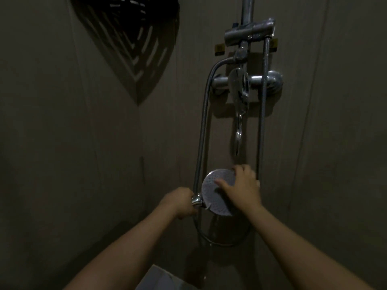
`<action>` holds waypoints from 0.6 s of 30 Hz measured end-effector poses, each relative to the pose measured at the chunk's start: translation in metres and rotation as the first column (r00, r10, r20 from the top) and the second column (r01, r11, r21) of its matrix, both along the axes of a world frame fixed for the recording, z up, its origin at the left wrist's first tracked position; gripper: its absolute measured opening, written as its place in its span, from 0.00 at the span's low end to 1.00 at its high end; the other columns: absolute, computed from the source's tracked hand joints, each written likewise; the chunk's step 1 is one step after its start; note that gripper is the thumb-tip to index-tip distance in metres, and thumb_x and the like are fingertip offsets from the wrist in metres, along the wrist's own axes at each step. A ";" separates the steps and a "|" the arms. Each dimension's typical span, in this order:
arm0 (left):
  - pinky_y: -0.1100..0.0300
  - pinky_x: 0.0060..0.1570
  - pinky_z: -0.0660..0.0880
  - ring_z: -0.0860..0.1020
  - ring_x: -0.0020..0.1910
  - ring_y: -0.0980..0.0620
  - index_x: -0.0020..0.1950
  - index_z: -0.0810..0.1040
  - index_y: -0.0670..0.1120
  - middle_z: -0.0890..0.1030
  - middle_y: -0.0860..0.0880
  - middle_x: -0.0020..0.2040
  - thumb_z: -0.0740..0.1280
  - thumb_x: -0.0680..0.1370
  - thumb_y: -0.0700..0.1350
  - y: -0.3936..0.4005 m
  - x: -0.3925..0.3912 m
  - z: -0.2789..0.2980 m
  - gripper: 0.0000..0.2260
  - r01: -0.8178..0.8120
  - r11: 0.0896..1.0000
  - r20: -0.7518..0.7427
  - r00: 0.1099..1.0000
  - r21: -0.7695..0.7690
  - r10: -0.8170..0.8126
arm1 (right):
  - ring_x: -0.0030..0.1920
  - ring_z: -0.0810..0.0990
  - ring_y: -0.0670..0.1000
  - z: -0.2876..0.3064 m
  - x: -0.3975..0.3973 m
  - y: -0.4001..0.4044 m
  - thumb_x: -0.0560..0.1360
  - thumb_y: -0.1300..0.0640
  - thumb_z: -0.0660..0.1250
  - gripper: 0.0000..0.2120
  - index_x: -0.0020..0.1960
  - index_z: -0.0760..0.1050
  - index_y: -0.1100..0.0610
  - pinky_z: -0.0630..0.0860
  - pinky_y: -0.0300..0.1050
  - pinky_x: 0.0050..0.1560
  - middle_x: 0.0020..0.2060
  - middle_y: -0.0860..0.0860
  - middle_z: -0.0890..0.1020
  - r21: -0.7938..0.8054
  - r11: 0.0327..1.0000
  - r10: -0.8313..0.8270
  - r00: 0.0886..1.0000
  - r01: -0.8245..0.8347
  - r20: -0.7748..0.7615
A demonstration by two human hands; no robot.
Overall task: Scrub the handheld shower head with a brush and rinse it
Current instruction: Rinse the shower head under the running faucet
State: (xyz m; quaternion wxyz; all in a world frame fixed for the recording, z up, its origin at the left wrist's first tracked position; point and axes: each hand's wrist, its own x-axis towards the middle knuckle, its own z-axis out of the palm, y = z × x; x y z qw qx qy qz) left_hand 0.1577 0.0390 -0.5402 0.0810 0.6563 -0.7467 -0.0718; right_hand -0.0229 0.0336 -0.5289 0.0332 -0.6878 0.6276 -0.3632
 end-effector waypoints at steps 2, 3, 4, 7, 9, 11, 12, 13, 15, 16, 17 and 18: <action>0.57 0.43 0.73 0.80 0.51 0.43 0.50 0.79 0.45 0.81 0.43 0.50 0.68 0.69 0.47 0.005 -0.003 -0.004 0.11 0.013 1.000 0.059 0.998 -0.003 -0.013 | 0.64 0.69 0.56 0.000 0.013 0.000 0.69 0.34 0.64 0.32 0.65 0.68 0.55 0.67 0.54 0.62 0.61 0.53 0.71 0.039 0.999 0.001 0.992 0.004 -0.124; 0.57 0.43 0.73 0.80 0.52 0.43 0.51 0.79 0.46 0.81 0.43 0.52 0.68 0.69 0.47 0.007 -0.004 -0.006 0.12 0.018 1.000 0.071 0.997 -0.002 -0.018 | 0.62 0.72 0.57 0.001 0.017 -0.002 0.71 0.36 0.62 0.28 0.62 0.70 0.55 0.69 0.54 0.60 0.60 0.54 0.74 0.046 0.999 0.011 0.985 -0.004 -0.173; 0.57 0.44 0.72 0.79 0.52 0.43 0.51 0.79 0.46 0.81 0.43 0.53 0.68 0.70 0.46 0.009 -0.003 -0.008 0.12 0.019 1.000 0.073 0.997 0.002 -0.020 | 0.59 0.75 0.58 0.003 0.017 -0.005 0.75 0.40 0.60 0.23 0.59 0.73 0.57 0.71 0.52 0.56 0.57 0.55 0.78 0.050 0.999 0.028 0.981 -0.019 -0.192; 0.57 0.45 0.73 0.79 0.53 0.43 0.51 0.78 0.47 0.80 0.43 0.54 0.67 0.70 0.47 0.012 0.007 -0.015 0.11 0.008 1.000 0.060 0.998 -0.018 -0.007 | 0.53 0.79 0.63 0.005 0.004 -0.016 0.80 0.55 0.55 0.16 0.54 0.76 0.65 0.73 0.51 0.49 0.51 0.65 0.81 0.030 1.000 0.003 0.998 -0.005 0.060; 0.57 0.47 0.74 0.79 0.53 0.44 0.51 0.78 0.47 0.81 0.43 0.54 0.67 0.70 0.48 0.012 0.020 -0.019 0.11 -0.047 0.997 -0.016 0.999 -0.056 0.046 | 0.51 0.80 0.63 0.003 -0.007 -0.020 0.80 0.58 0.54 0.15 0.50 0.75 0.67 0.71 0.48 0.45 0.50 0.67 0.80 0.036 0.998 -0.058 0.958 0.050 0.279; 0.59 0.44 0.72 0.79 0.52 0.45 0.49 0.79 0.45 0.82 0.43 0.52 0.70 0.70 0.50 0.011 0.032 -0.020 0.12 -0.135 0.986 -0.179 0.977 -0.102 0.115 | 0.48 0.79 0.62 -0.001 -0.012 -0.022 0.80 0.58 0.54 0.13 0.49 0.74 0.64 0.67 0.44 0.42 0.49 0.66 0.80 0.055 0.995 -0.093 0.919 0.078 0.382; 0.60 0.42 0.70 0.80 0.50 0.46 0.48 0.79 0.45 0.82 0.44 0.50 0.71 0.69 0.51 0.009 0.037 -0.019 0.12 -0.184 0.975 -0.271 0.951 -0.122 0.146 | 0.47 0.79 0.61 -0.003 -0.012 -0.023 0.80 0.58 0.53 0.12 0.49 0.73 0.63 0.67 0.44 0.42 0.48 0.65 0.80 0.065 0.996 -0.087 0.913 0.066 0.398; 0.60 0.41 0.69 0.80 0.48 0.47 0.46 0.79 0.45 0.82 0.44 0.47 0.73 0.69 0.51 0.008 0.040 -0.017 0.12 -0.229 0.962 -0.362 0.918 -0.147 0.163 | 0.47 0.79 0.61 -0.004 -0.011 -0.024 0.80 0.57 0.54 0.12 0.50 0.73 0.63 0.67 0.44 0.42 0.47 0.64 0.80 0.074 0.996 -0.079 0.911 0.054 0.404; 0.58 0.39 0.70 0.78 0.43 0.48 0.42 0.75 0.47 0.80 0.45 0.41 0.74 0.69 0.50 0.005 0.042 -0.010 0.10 -0.309 0.931 -0.523 0.835 -0.193 0.169 | 0.44 0.79 0.61 0.000 -0.002 -0.028 0.81 0.55 0.53 0.14 0.47 0.73 0.62 0.68 0.44 0.41 0.44 0.63 0.80 0.104 0.995 -0.034 0.904 -0.011 0.426; 0.57 0.39 0.73 0.78 0.41 0.48 0.40 0.74 0.47 0.79 0.46 0.40 0.74 0.69 0.50 0.004 0.041 -0.005 0.11 -0.336 0.921 -0.584 0.795 -0.198 0.165 | 0.38 0.79 0.59 0.002 0.005 -0.030 0.81 0.53 0.53 0.15 0.42 0.72 0.60 0.69 0.44 0.37 0.39 0.62 0.79 0.141 0.985 0.026 0.886 -0.102 0.463; 0.55 0.40 0.75 0.79 0.40 0.47 0.39 0.73 0.47 0.79 0.45 0.39 0.74 0.69 0.49 0.002 0.039 0.000 0.11 -0.345 0.919 -0.632 0.759 -0.190 0.154 | 0.31 0.78 0.56 0.005 0.014 -0.031 0.81 0.53 0.52 0.17 0.39 0.71 0.59 0.70 0.43 0.32 0.35 0.60 0.78 0.203 0.954 0.088 0.855 -0.219 0.510; 0.54 0.40 0.77 0.79 0.38 0.47 0.39 0.73 0.47 0.79 0.45 0.38 0.74 0.69 0.48 0.001 0.037 0.004 0.11 -0.342 0.925 -0.673 0.725 -0.165 0.148 | 0.25 0.76 0.51 0.008 0.023 -0.028 0.81 0.53 0.51 0.18 0.38 0.71 0.60 0.70 0.39 0.27 0.31 0.57 0.75 0.270 0.903 0.149 0.833 -0.335 0.533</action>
